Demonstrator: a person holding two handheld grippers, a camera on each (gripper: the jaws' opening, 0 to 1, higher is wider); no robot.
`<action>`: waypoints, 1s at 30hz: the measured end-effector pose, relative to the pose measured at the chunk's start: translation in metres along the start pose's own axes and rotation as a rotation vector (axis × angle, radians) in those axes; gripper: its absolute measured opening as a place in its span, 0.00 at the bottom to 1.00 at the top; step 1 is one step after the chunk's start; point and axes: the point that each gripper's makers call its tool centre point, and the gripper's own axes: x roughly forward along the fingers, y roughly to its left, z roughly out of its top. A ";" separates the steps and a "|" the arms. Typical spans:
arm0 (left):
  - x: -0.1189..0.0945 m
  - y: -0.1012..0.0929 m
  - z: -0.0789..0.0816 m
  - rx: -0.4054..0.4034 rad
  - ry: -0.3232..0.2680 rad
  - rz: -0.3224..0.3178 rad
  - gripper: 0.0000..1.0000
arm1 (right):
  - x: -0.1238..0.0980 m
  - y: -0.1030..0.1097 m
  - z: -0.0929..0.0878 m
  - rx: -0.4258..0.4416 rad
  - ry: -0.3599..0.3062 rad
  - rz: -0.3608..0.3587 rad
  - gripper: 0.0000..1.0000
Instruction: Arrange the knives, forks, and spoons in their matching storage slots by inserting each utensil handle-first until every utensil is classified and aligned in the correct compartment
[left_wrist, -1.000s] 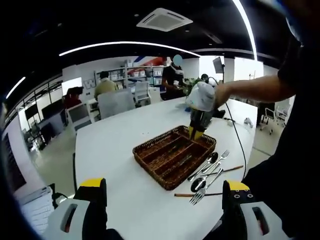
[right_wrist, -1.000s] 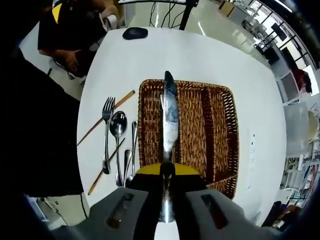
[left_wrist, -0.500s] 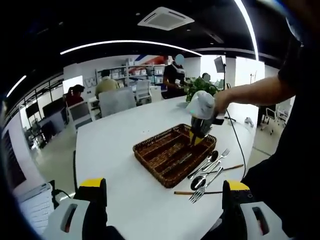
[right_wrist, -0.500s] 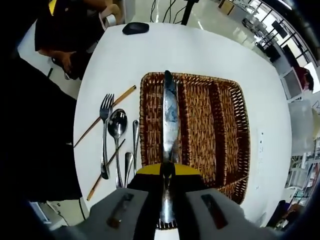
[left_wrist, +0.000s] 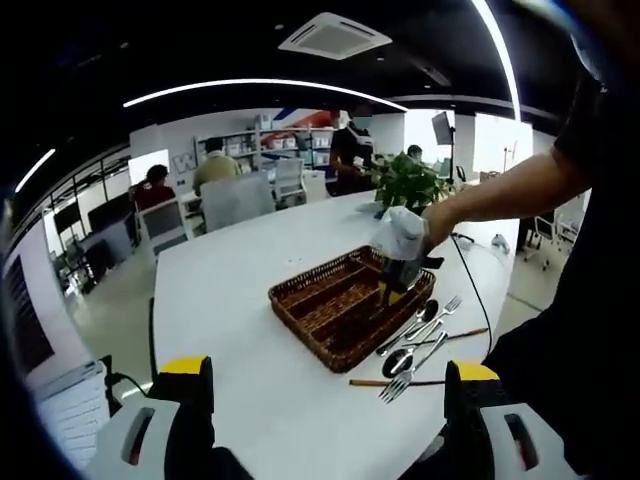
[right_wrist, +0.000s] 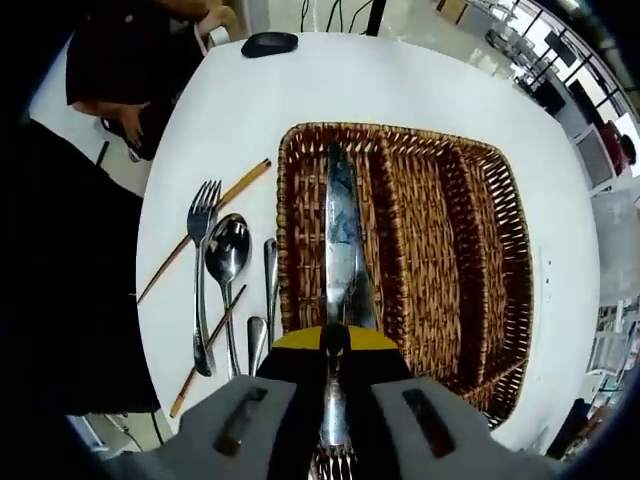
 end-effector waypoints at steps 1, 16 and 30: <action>0.000 0.000 0.000 0.000 0.001 0.001 1.00 | 0.003 0.000 0.001 -0.003 0.000 -0.001 0.03; -0.001 0.010 -0.009 -0.014 0.012 0.010 1.00 | 0.036 0.003 0.001 0.001 0.009 0.051 0.03; -0.001 0.020 -0.018 -0.023 0.025 0.016 1.00 | 0.045 0.003 0.000 -0.011 0.020 0.062 0.04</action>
